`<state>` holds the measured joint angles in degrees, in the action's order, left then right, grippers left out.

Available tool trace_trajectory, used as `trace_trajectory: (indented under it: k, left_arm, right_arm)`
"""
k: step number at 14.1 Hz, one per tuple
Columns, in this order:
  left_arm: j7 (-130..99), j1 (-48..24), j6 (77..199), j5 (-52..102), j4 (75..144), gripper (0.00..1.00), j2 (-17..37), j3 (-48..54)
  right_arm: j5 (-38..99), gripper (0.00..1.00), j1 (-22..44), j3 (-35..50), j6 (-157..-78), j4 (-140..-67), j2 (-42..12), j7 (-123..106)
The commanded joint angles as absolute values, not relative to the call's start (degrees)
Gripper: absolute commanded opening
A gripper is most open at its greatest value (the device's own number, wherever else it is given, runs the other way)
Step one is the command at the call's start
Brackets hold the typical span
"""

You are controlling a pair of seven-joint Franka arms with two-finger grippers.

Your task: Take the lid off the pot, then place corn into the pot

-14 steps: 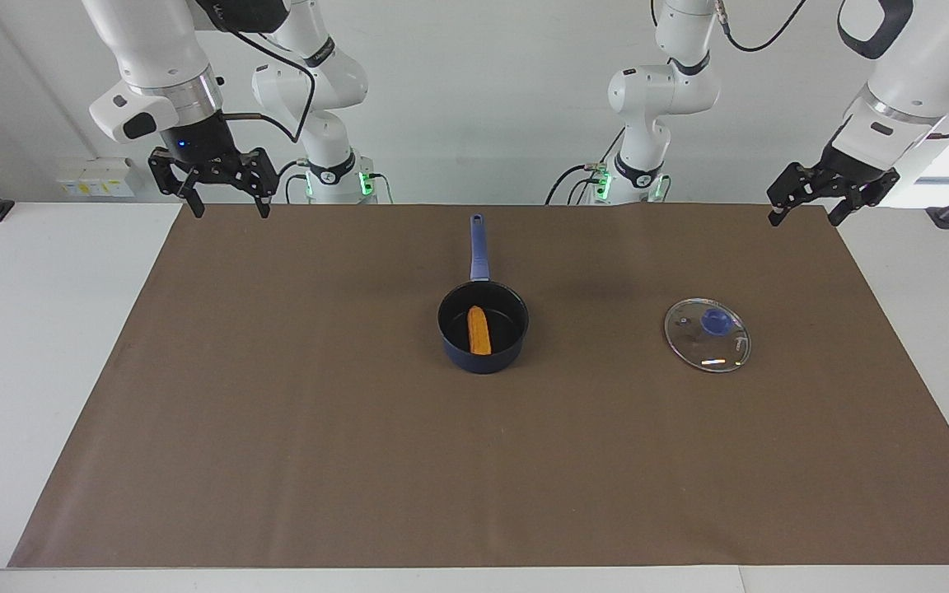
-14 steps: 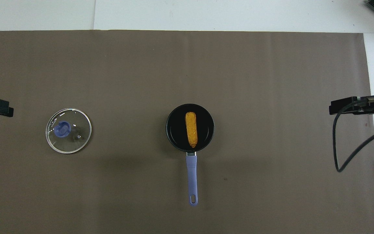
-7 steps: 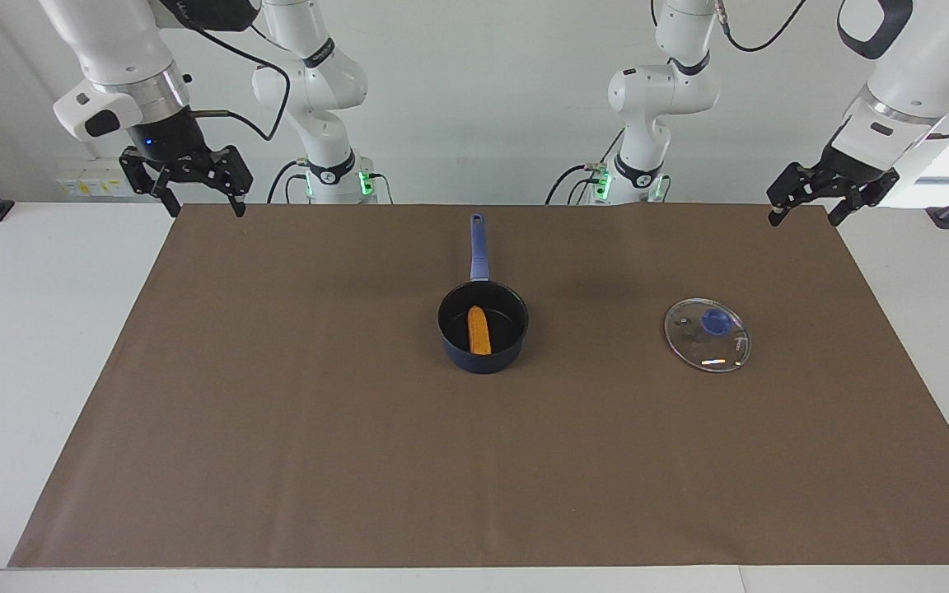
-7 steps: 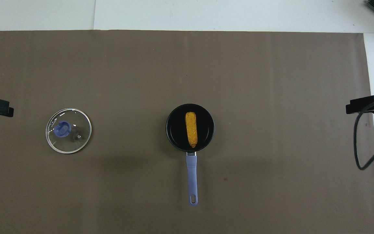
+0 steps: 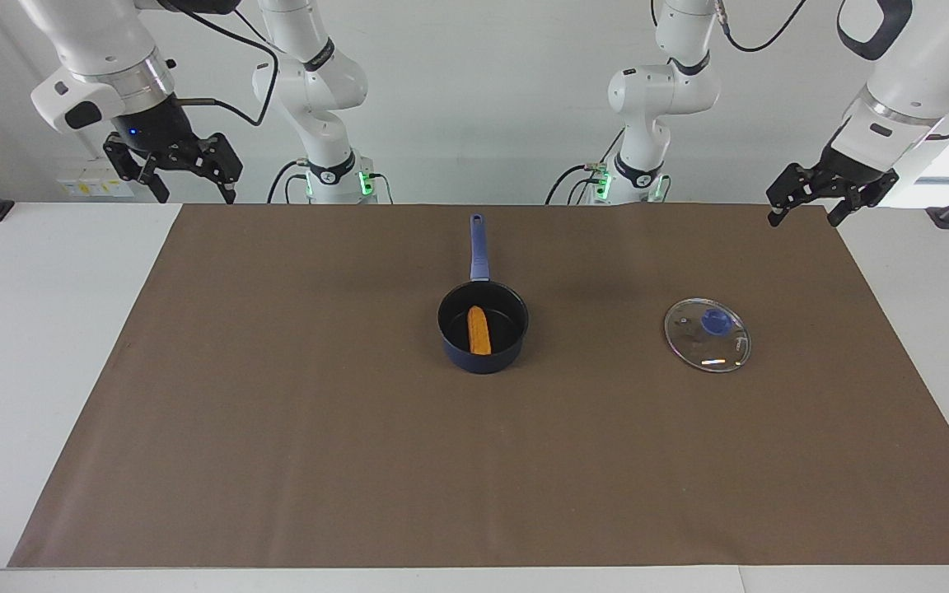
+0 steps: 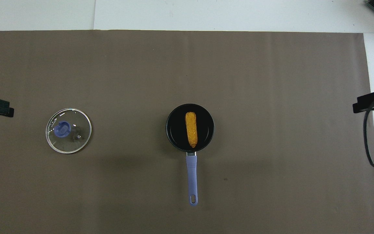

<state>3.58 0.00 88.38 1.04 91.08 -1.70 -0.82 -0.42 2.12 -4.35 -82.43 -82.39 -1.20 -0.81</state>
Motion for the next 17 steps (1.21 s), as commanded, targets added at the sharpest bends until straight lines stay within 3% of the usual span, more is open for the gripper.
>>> trace_trajectory:
  k: [1, 4, 17]
  left_arm:
    - [4.22, -0.35, 88.68, 0.0, 91.67, 1.0, -2.2, -0.97]
    - [4.22, -0.26, 88.68, 0.0, 91.67, 1.0, -2.2, -0.97]
    - [4.22, -0.26, 88.59, 0.09, 91.67, 1.0, -2.2, -0.97]
  right_arm:
    - [-0.53, 1.0, 1.41, -3.87, -84.46, -84.98, 0.43, -2.46]
    - [-0.26, 1.0, 1.32, -3.87, -87.8, -89.99, 3.6, -2.55]
    - [-0.44, 1.0, 1.93, -4.22, -87.54, -89.21, 3.16, -4.83]
